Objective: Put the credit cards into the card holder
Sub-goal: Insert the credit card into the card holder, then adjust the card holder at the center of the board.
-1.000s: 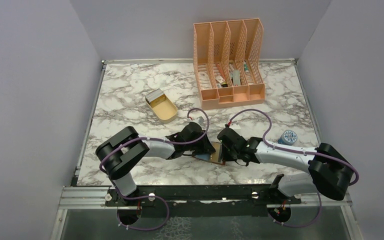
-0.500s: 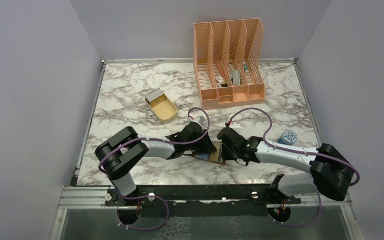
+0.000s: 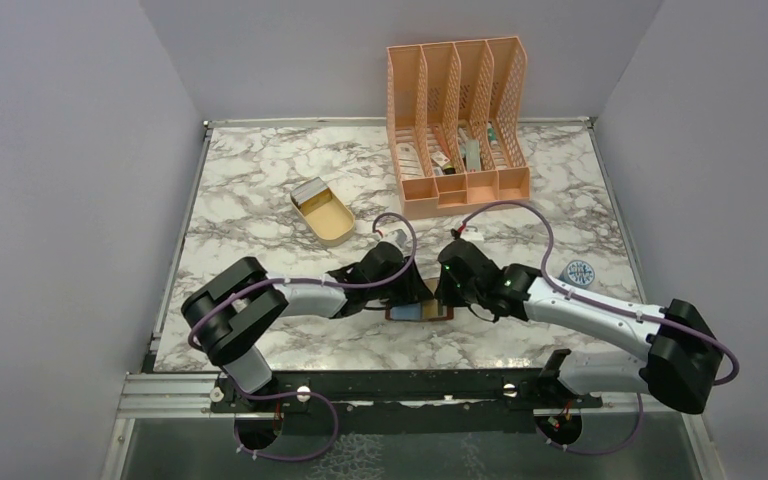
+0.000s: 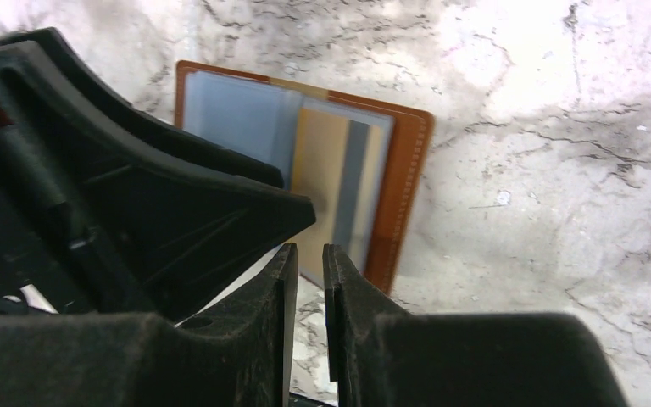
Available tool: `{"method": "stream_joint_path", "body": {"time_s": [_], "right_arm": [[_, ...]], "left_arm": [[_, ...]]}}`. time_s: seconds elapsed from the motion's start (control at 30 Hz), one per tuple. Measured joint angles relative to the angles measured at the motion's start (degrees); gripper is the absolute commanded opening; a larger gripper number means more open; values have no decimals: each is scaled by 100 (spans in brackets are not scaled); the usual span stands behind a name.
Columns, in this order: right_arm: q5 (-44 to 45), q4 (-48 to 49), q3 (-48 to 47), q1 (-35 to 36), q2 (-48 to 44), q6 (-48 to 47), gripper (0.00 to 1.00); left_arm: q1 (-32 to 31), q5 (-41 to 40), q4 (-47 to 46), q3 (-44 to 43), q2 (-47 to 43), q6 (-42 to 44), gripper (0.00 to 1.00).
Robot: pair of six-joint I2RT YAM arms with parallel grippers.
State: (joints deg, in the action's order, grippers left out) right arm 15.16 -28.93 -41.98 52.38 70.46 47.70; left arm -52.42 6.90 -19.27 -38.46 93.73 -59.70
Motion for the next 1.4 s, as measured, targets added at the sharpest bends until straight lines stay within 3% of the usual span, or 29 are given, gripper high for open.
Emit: {"method": "stream_joint_path", "body": {"time_s": [0.27,0.47,0.67,0.9,1.17,1.4], "right_arm": [[-122,157,-20,0,225,44,20],[-243,227,-20,0,402,59,30],[-350,306,-109,0,546,96,40],[-457,415,-299,0,826,111,44],[-546,501,-514,0,1357,103,46],[-560,501,-608,0,1604,57,46]], "left_arm": [[131,-11,190,-13,-192,0,42],[376,-35,553,-11,-590,94,43],[1012,-129,1158,-85,-1226,645,44],[1919,-243,2194,-896,-1392,2223,48],[2245,-879,3182,-2470,-1060,4581,49],[2588,-1340,3827,-3185,-361,5943,49]]}}
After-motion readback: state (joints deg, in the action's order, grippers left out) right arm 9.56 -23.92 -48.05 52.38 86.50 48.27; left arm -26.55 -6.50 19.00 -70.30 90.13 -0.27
